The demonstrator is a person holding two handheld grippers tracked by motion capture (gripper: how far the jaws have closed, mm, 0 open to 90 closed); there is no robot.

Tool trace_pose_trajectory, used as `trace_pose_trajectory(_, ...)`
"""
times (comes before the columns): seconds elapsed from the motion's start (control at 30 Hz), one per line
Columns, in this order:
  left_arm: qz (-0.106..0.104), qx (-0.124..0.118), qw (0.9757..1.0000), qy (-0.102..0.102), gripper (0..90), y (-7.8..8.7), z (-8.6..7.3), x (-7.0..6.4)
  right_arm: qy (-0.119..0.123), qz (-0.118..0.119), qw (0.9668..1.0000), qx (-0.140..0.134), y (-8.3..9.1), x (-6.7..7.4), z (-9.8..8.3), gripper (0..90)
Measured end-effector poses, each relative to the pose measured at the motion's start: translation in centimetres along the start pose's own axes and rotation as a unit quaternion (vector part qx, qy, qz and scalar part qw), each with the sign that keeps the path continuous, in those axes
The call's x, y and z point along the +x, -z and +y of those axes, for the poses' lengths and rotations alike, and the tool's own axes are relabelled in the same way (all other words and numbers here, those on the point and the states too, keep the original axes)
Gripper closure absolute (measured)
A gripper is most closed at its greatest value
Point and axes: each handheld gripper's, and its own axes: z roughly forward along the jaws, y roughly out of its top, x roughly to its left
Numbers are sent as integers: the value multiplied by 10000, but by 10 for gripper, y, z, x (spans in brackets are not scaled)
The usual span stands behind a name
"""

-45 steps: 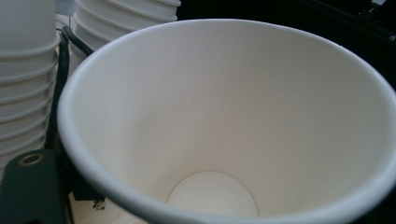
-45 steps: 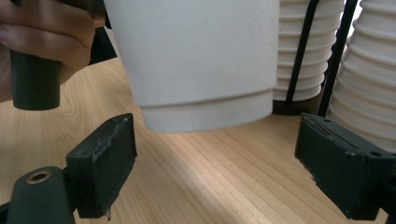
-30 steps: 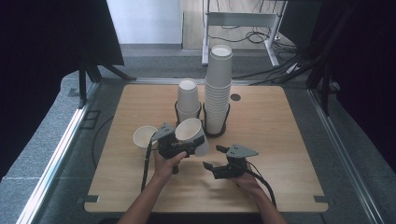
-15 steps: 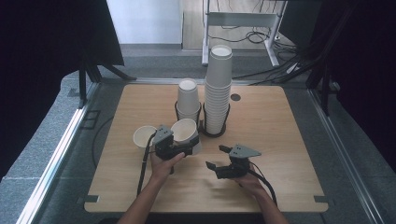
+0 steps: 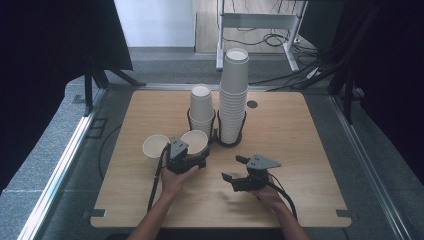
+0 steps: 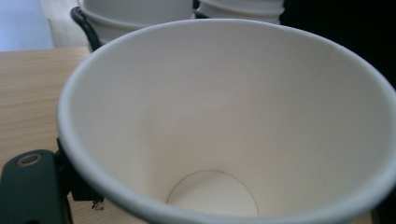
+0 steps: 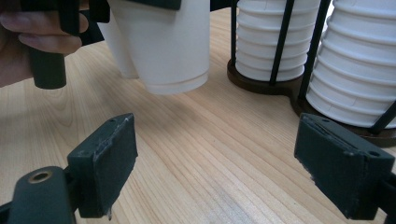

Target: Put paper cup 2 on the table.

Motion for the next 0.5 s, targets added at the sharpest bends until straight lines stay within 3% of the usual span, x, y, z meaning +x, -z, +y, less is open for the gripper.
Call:
trace_pose_trajectory(0.27, 389, 97, 9988, -289, 134, -6, -6, -2, -2, 3, 10000, 5, -1, 0, -1, 132)
trace_pose_trajectory(0.5, 367, 151, 9988, -294, 132, -12, -11, -6, 6, 1, 10000, 8, -1, 1, -1, 133)
